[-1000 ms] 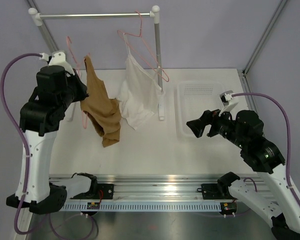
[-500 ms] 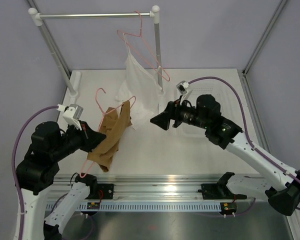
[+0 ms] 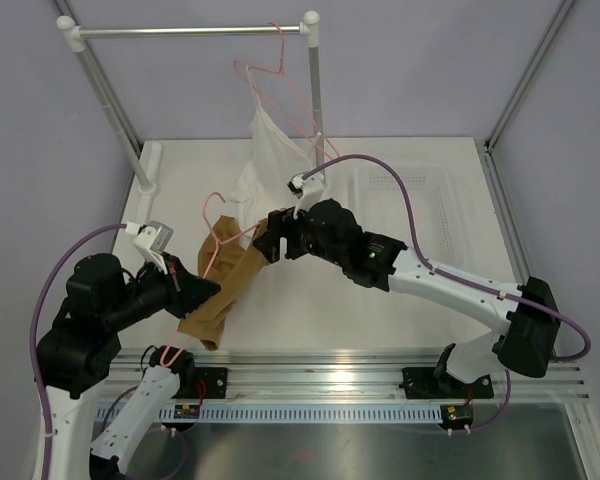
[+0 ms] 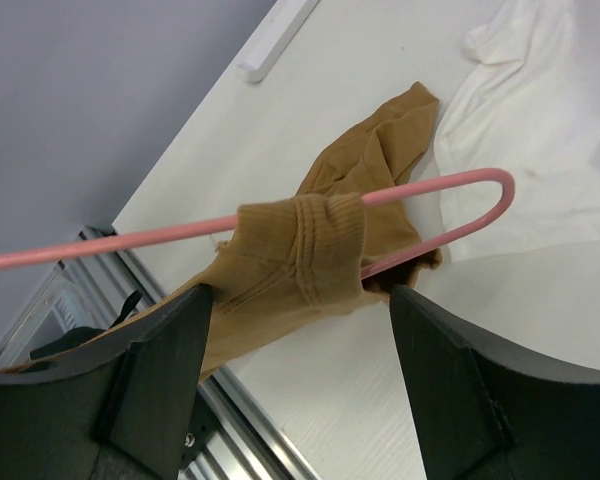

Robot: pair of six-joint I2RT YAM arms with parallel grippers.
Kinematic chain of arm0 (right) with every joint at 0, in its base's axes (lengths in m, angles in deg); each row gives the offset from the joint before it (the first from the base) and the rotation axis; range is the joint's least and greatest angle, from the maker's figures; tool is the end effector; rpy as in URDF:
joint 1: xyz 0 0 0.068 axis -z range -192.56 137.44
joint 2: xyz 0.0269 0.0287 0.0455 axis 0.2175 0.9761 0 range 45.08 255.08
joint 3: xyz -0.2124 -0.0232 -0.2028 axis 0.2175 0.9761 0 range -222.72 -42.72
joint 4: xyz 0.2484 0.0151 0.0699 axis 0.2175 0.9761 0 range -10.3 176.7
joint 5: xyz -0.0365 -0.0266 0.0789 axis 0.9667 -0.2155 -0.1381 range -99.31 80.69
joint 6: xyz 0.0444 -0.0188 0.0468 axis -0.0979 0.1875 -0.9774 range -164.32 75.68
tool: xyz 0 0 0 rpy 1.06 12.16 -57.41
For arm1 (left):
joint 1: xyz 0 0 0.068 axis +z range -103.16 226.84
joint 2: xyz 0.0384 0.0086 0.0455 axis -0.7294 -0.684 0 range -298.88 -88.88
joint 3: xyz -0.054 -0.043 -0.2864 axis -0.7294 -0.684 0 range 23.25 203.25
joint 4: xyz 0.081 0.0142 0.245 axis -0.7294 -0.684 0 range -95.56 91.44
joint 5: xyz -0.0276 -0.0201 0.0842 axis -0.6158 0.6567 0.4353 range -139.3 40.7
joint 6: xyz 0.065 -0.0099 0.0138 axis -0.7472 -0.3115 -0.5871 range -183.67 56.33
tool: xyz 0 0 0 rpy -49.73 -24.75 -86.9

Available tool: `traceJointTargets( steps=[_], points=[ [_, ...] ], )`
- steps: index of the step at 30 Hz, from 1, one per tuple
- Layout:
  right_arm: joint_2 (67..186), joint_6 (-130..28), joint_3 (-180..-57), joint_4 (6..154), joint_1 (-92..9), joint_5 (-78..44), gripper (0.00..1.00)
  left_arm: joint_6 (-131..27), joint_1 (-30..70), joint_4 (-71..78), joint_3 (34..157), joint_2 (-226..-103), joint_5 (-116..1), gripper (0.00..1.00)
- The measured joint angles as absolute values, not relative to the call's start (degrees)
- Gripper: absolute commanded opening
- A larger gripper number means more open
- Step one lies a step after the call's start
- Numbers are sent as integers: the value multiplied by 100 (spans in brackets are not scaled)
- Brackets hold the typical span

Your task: Remove the tank top from the hanger

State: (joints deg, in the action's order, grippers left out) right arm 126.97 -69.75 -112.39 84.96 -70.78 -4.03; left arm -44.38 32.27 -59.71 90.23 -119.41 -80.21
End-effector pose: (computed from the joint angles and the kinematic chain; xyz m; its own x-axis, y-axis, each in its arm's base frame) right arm 0.1888 0.2950 0.3662 -0.4865 0.0268 -0.8733 -0.6547 0.6506 0.3847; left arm 0.0327 -0.0369 0.4008 -0.6022 -0.1364 -0.7866 0.4964 0.7077 -0.5027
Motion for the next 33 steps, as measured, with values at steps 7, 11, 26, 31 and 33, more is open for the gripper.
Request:
traceJointTargets(
  steps=[7, 11, 26, 31, 33],
  points=[
    [12859, -6889, -11412, 8380, -7078, -73, 56, -4438, 3227, -5973, 8984, -11928, -8065, 0],
    [12957, -6754, -11558, 8371, -7080, 61, 35, -4438, 3227, -5973, 8984, -11921, -8087, 0],
    [13097, -6345, -11691, 8692, -7021, 952, 0, -4711, 3227, -6130, 8984, -11919, -7952, 0],
    [13200, -6194, -11945, 9090, -6586, 1228, 0, -4785, 3227, -6167, 8982, -11919, -7958, 0],
    [13208, -6194, -11954, 9184, -6401, 1217, 0, -4796, 3227, -6165, 8964, -11919, -7982, 0]
  ],
)
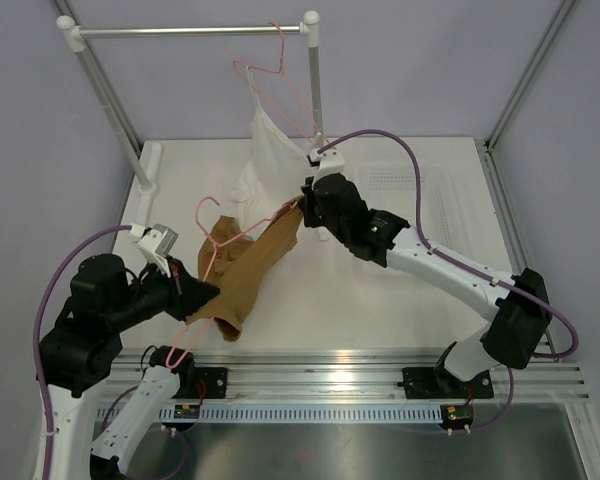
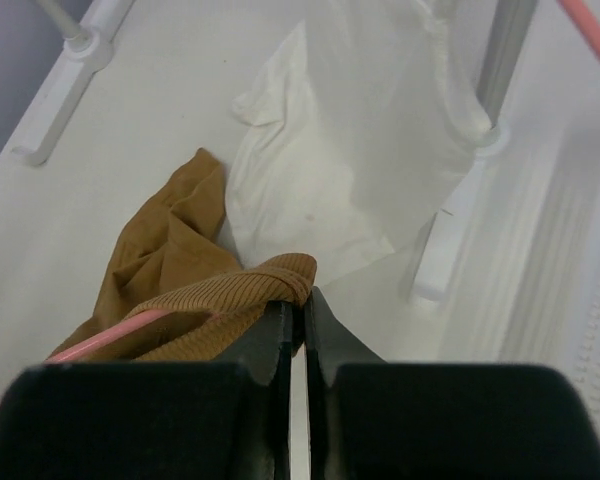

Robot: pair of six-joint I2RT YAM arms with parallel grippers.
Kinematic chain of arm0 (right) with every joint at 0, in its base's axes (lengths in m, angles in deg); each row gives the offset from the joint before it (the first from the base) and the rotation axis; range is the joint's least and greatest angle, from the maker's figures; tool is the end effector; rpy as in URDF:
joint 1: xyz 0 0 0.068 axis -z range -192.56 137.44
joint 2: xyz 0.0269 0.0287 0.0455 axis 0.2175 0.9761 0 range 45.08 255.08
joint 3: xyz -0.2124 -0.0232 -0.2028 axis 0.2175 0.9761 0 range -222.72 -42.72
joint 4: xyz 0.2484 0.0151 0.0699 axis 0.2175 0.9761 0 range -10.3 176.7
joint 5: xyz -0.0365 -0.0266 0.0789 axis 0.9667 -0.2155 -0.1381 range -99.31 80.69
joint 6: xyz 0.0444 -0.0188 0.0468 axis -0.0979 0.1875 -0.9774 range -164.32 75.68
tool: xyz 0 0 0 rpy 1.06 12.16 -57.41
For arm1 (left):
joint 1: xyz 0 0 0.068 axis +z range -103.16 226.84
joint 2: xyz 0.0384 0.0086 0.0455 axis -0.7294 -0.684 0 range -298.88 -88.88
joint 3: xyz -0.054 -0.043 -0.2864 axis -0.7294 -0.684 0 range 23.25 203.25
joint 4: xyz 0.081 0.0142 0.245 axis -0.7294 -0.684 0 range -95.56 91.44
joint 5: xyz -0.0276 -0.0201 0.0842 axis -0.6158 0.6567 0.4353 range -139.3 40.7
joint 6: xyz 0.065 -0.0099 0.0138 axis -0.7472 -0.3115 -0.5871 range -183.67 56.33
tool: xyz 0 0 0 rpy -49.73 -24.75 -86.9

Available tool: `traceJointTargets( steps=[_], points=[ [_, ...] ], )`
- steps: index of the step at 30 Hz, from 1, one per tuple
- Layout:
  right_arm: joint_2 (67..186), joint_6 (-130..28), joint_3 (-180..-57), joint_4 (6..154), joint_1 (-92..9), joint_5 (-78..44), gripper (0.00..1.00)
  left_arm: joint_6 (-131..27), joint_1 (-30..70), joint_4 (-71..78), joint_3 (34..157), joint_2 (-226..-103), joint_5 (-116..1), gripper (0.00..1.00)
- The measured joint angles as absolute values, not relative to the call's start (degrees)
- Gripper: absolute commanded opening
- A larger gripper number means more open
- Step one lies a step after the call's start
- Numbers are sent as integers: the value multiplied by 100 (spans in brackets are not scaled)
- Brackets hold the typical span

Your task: Remove the tank top from the hanger

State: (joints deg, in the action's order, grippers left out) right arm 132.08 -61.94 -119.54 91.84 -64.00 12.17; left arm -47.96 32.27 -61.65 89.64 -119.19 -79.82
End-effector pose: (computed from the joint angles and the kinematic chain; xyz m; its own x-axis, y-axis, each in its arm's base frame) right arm 0.2450 0.2757 0.3687 -0.3820 -0.0271 -0.9238 -0.4206 0.8952 0.1476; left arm 0.0316 -0.0363 0.3943 -0.6003 -0.0850 -0.7952 0.5111 0.7240 -0.4632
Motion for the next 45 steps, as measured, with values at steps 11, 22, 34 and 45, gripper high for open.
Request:
traceJointTargets(
  steps=[11, 22, 34, 45],
  points=[
    [13093, -6317, -11709, 9276, -5872, -44, 0, -4488, 3227, -5639, 8862, -11836, -8155, 0],
    [11316, -7296, -10472, 8034, -5782, -2661, 0, -2554, 3227, -983, 7391, -10979, -8179, 0],
    [10146, -7381, -10172, 8688, -5830, -3109, 0, -2270, 3227, 1843, 7598, -11908, -7038, 0],
    [9497, -7108, -11042, 10030, -5837, -2822, 0, -3286, 3227, -1658, 9672, -12404, -5180, 0]
  ],
)
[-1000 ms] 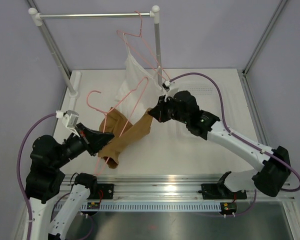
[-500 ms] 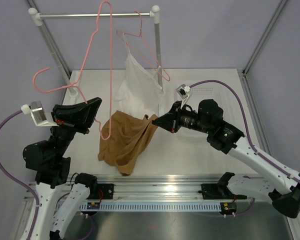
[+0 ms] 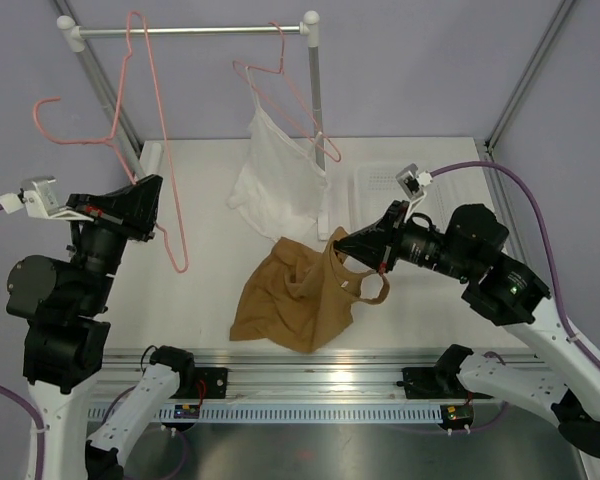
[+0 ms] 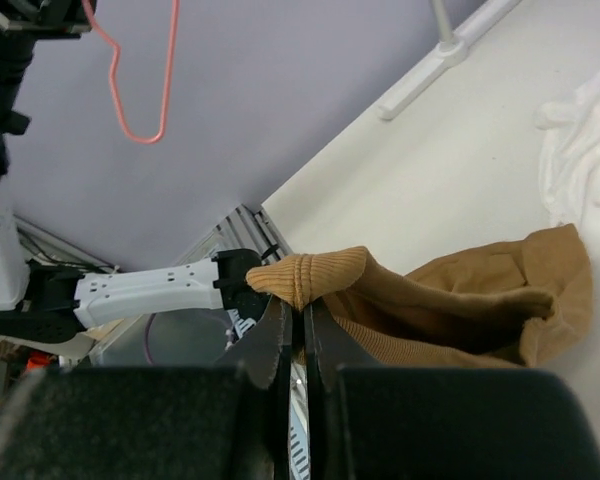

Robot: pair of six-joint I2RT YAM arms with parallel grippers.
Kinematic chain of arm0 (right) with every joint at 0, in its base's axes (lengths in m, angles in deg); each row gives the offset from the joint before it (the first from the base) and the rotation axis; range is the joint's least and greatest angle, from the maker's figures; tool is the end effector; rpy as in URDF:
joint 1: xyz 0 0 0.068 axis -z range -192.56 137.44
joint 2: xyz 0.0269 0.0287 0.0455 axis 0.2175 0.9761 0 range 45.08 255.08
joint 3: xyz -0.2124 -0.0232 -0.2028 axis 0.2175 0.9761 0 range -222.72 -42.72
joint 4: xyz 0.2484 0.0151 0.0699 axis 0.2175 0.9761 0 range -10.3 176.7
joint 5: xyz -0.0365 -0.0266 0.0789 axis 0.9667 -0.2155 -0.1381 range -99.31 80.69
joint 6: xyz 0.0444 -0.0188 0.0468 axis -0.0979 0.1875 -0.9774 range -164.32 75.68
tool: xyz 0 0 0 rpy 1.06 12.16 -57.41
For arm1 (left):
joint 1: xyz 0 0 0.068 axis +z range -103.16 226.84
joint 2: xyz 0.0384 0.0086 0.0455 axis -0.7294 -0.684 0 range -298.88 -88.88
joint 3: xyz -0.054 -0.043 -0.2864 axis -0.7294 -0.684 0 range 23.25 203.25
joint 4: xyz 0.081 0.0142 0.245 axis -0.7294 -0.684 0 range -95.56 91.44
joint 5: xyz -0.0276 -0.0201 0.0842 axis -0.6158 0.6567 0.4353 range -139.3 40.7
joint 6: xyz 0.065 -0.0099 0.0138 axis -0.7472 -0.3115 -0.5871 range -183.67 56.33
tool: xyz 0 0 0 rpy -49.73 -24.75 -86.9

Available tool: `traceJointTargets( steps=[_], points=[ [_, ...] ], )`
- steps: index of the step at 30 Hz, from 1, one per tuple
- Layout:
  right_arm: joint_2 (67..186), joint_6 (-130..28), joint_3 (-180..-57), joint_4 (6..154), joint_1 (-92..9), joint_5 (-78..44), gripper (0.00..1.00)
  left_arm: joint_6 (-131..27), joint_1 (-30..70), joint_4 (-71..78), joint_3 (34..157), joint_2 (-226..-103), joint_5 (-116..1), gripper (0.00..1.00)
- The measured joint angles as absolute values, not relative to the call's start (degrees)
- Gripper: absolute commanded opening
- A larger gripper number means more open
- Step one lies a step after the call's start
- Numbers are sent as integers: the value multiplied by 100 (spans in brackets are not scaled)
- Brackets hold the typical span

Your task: Remove the tank top from the hanger

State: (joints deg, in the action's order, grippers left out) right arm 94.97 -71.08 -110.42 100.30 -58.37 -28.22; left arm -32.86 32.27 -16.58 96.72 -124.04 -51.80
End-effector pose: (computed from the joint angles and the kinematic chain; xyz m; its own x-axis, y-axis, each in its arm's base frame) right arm 0.1075 0.1353 0.4575 -0.4374 0.1613 -0.8847 -0.7918 0.3972 0.4639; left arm 0.0554 -0.0168 0.5196 0.1393 -0.5650 -0.8133 0.4217 0.7769 -0.4675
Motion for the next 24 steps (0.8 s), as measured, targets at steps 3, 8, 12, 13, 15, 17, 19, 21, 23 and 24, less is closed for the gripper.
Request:
traceJointTargets(
  steps=[3, 8, 12, 13, 15, 17, 19, 21, 23, 24],
  points=[
    [9766, -7084, -11171, 10224, -5839, -2599, 0, -3518, 3227, -2515, 9854, -12472, -4874, 0],
    [11012, -7082, -11086, 10268, -6149, -2018, 22, -3797, 3227, -3647, 10158, -13042, -4736, 0],
    [11921, -7034, -10881, 10450, -6451, -1590, 50, -3939, 3227, -4253, 10190, -13554, -4697, 0],
    [12011, -7045, -10819, 10493, -6470, -1541, 58, -3979, 3227, -4371, 10201, -13681, -4697, 0],
    [12076, -7029, -10675, 10550, -6486, -1413, 65, -4036, 3227, -4598, 10284, -13949, -4717, 0],
    [12048, -7036, -10634, 10574, -6486, -1292, 85, -4099, 3227, -4705, 10396, -14170, -4752, 0],
    [11960, -7023, -10634, 10559, -6486, -1218, 100, -4151, 3227, -4812, 10614, -14408, -4782, 0],
    [11803, -6992, -10631, 10570, -6486, -1111, 99, -4219, 3243, -4926, 10947, -14664, -4837, 0],
    [11569, -6979, -10627, 10581, -6486, -971, 99, -4291, 3273, -5000, 11404, -14983, -4911, 0],
    [11442, -6977, -10627, 10581, -6486, -910, 100, -4322, 3293, -5003, 11648, -15143, -4942, 0]
  ],
)
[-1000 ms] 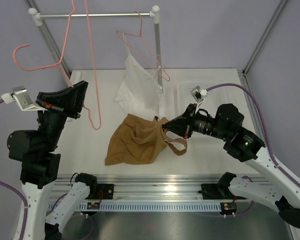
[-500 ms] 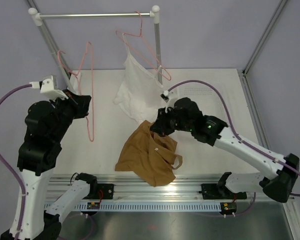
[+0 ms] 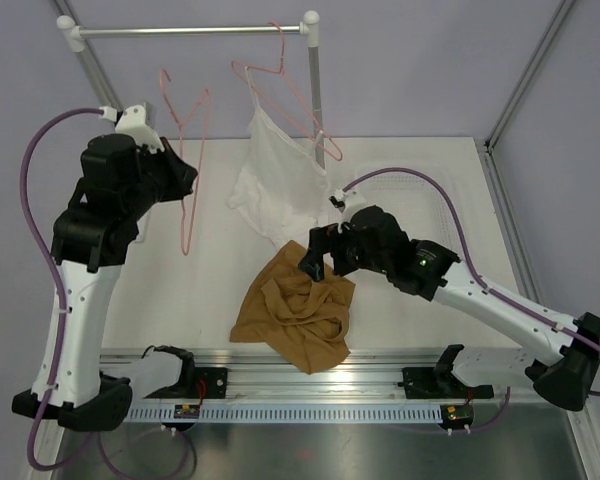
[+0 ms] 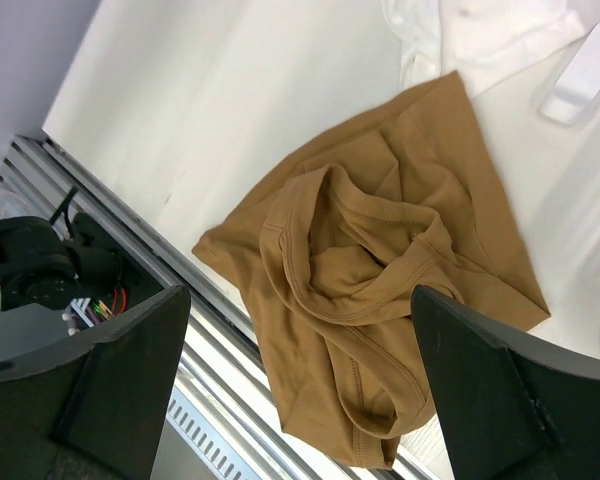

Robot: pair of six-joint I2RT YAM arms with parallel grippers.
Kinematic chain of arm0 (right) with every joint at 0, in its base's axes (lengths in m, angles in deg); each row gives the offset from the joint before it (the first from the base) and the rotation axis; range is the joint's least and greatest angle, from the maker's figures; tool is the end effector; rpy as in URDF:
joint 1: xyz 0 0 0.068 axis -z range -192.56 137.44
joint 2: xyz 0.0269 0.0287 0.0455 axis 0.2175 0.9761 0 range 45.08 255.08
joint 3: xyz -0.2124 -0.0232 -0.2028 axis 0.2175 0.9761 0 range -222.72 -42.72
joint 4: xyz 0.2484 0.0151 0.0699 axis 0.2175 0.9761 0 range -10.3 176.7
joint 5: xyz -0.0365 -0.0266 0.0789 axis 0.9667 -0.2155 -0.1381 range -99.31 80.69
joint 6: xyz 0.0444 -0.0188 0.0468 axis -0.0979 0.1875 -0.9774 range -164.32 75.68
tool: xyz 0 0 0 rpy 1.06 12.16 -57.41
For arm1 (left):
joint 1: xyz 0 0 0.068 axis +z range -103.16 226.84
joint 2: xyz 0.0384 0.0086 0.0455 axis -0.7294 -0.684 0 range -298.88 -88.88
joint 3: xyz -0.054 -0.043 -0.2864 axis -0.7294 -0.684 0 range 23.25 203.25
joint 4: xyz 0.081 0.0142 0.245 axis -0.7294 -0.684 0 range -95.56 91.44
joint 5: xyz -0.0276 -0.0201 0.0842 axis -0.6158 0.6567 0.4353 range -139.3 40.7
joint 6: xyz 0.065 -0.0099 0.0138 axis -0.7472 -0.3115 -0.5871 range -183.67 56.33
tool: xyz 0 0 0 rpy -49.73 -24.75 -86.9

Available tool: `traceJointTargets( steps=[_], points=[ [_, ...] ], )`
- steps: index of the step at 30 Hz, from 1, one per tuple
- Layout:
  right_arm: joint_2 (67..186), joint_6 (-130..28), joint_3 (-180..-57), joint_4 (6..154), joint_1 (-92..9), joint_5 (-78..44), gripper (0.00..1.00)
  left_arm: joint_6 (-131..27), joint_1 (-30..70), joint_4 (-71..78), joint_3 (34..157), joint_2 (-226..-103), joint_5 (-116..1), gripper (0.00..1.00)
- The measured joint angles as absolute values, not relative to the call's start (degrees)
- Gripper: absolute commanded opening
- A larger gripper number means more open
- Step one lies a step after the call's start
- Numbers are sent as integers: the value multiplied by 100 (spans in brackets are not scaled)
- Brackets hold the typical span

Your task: Remove the tank top from the hanger

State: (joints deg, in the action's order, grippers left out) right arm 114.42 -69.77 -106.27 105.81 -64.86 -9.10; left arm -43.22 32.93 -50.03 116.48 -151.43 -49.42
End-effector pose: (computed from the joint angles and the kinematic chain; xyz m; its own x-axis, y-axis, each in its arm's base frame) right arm 0.1678 0.2166 0.3493 -0.6310 -0.1136 -0.7674 -0.5738 0.7341 0.3632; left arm 0.1790 -0.0444 0.4974 -0.4074 -0.2591 -0.8757 0.1066 0.9389 -0.3274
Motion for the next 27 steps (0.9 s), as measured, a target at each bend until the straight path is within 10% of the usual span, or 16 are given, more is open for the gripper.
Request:
traceJointTargets(
  steps=[13, 27],
  points=[
    [10395, -6848, -10148, 10616, -6486, -733, 100, -4650, 4014, -5816, 15532, -18214, -5534, 0],
    [9917, -6830, -9770, 10657, -6486, -739, 99, -4578, 4676, -5542, 16409, -19516, -6387, 0]
  ],
)
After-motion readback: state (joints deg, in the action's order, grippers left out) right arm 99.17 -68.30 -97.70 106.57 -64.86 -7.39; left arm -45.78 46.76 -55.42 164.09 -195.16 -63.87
